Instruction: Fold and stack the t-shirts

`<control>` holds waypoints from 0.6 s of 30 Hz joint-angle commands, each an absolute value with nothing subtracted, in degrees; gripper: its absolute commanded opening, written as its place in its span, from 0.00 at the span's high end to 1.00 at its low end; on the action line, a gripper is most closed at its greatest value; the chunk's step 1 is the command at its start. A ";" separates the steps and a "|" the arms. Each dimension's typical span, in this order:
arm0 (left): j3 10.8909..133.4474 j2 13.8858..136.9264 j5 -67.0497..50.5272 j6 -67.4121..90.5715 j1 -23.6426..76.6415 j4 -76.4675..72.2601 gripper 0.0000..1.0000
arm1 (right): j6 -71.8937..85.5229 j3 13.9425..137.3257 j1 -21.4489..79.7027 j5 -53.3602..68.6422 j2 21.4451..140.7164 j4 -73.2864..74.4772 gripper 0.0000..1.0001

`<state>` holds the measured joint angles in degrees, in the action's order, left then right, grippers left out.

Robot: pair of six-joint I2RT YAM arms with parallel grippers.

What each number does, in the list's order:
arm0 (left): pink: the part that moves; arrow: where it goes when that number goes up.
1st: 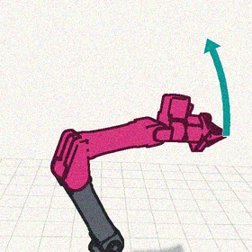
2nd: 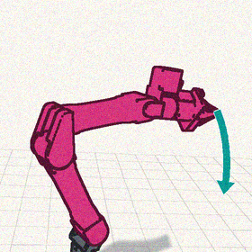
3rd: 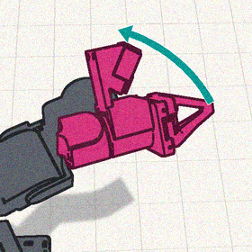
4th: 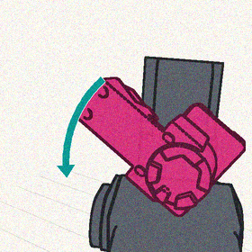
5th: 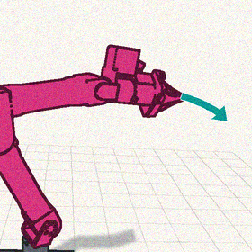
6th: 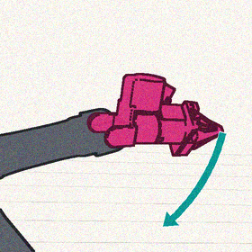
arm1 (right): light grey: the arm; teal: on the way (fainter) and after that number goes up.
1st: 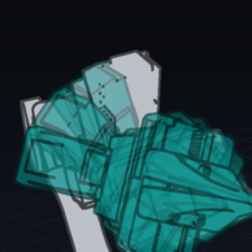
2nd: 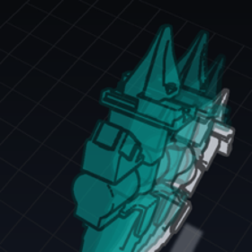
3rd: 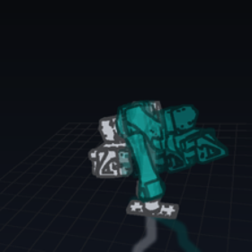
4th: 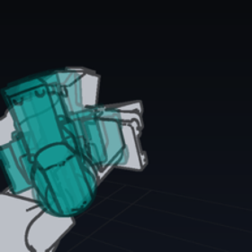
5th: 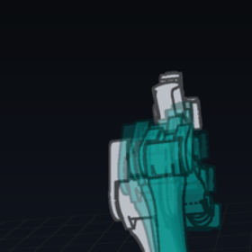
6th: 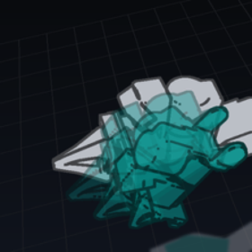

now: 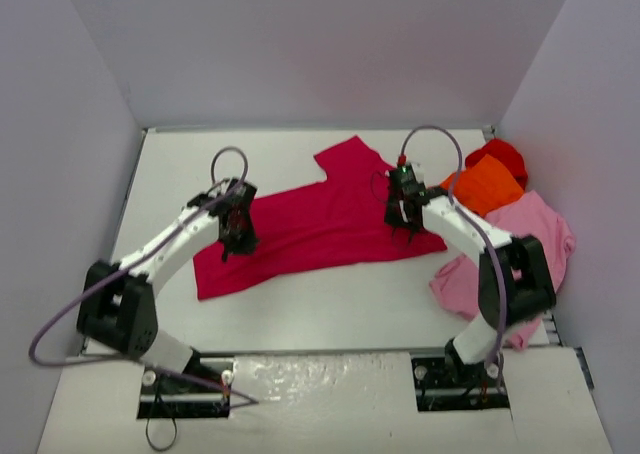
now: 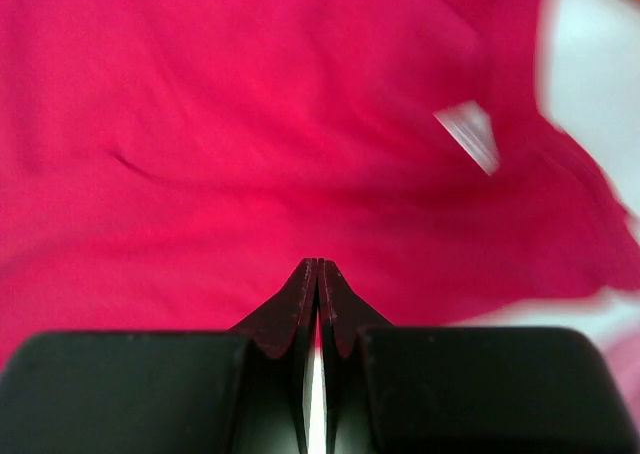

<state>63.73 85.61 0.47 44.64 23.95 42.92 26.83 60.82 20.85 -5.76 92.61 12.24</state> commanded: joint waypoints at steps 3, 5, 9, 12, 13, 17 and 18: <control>70.56 102.92 -1.97 44.38 24.53 35.87 1.00 | 27.16 66.13 24.51 -0.77 108.12 4.30 1.00; 70.40 104.85 -2.89 44.47 24.61 34.58 1.00 | 26.97 66.36 25.34 -0.62 110.73 3.24 1.00; 69.52 108.10 -2.99 44.47 24.96 33.49 1.00 | 26.30 65.01 26.39 -0.62 112.32 2.81 1.00; 67.42 108.11 -3.34 44.74 25.47 33.57 1.00 | 26.10 62.41 27.16 -0.97 111.71 2.56 1.00; 66.14 107.52 -3.29 44.87 25.85 33.53 1.00 | 26.38 60.64 27.52 -1.01 111.07 2.59 1.00; 61.15 104.73 -3.10 44.87 26.81 33.90 1.00 | 27.67 53.68 28.69 -2.26 107.42 2.64 1.00; 60.34 103.93 -3.23 44.65 26.86 34.30 1.00 | 28.16 51.90 28.96 -2.71 105.86 2.64 1.00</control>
